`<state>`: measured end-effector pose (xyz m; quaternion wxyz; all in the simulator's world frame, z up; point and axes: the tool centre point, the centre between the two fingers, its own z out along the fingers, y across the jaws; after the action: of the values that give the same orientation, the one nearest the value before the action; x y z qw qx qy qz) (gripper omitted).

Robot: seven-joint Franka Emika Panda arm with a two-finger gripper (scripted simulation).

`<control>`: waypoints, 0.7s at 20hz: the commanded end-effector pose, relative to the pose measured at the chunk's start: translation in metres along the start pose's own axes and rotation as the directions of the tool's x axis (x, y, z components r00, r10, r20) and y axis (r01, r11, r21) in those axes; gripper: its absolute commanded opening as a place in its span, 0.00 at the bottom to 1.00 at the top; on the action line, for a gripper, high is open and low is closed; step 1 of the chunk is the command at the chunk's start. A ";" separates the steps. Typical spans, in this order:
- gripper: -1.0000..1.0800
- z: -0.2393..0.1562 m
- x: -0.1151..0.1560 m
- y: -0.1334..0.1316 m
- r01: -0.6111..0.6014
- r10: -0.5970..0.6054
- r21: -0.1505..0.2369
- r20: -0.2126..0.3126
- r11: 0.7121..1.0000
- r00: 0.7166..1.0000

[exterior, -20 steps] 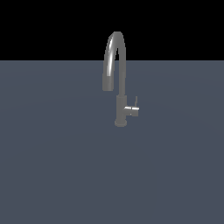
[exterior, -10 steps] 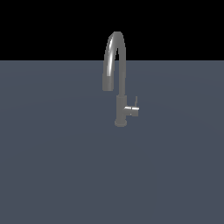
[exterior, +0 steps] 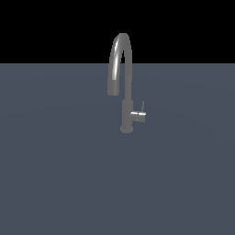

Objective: Turn on the faucet by rotating a designated handle.

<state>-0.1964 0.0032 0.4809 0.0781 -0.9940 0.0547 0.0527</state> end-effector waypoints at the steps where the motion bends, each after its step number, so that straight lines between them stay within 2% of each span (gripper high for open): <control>1: 0.00 0.001 0.015 0.001 -0.040 0.039 0.036 0.029 0.999 0.999; 8: 0.00 0.007 0.060 0.005 -0.160 0.144 0.135 0.120 0.978 0.982; 14: 0.00 0.016 0.098 0.013 -0.269 0.226 0.213 0.209 0.939 0.952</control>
<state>-0.1121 -0.0138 0.4560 0.1829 -0.9594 0.1659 0.1362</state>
